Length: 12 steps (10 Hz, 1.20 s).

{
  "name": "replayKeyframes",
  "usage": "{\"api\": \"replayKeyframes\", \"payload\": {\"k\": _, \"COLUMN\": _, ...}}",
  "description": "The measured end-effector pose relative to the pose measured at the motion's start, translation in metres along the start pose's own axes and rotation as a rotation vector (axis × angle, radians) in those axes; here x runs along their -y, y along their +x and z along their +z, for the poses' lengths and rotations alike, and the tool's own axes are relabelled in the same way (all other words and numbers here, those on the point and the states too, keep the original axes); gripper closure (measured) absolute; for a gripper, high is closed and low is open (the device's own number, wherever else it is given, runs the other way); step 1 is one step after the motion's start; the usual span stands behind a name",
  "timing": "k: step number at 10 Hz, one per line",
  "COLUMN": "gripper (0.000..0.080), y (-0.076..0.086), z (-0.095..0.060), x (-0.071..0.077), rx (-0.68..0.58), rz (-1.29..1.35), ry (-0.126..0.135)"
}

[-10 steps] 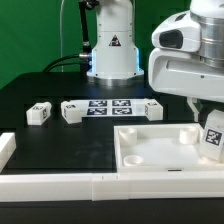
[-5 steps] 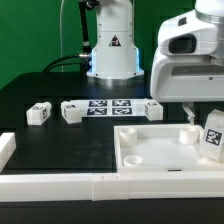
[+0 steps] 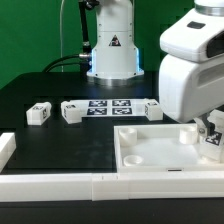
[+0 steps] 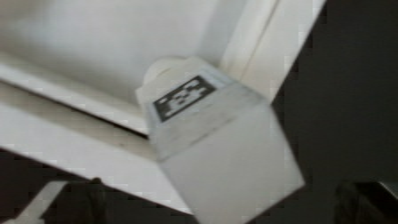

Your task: Assemble one leg

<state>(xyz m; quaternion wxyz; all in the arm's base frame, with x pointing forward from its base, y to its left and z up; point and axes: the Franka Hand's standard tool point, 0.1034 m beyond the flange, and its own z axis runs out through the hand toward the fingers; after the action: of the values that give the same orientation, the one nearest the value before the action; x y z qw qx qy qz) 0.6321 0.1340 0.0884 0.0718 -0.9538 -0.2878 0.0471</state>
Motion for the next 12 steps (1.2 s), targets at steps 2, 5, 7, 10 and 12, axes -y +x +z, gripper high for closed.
{"api": "replayKeyframes", "payload": {"k": 2, "gripper": 0.0151, "y": -0.0014, "z": 0.0015, "x": -0.0016, "rx": 0.002, "rz": -0.034, "ry": 0.001}}
{"api": "replayKeyframes", "payload": {"k": 5, "gripper": 0.0151, "y": -0.0017, "z": 0.0023, "x": -0.0019, "rx": 0.003, "rz": -0.034, "ry": 0.002}}
{"api": "replayKeyframes", "payload": {"k": 7, "gripper": 0.0151, "y": -0.0018, "z": 0.0027, "x": -0.0018, "rx": 0.004, "rz": -0.034, "ry": 0.002}}
{"api": "replayKeyframes", "payload": {"k": 10, "gripper": 0.0151, "y": -0.0049, "z": 0.0066, "x": -0.0076, "rx": -0.01, "rz": -0.065, "ry": -0.007}}
{"api": "replayKeyframes", "payload": {"k": 12, "gripper": 0.0279, "y": -0.005, "z": 0.007, "x": -0.0078, "rx": -0.01, "rz": -0.063, "ry": -0.006}}
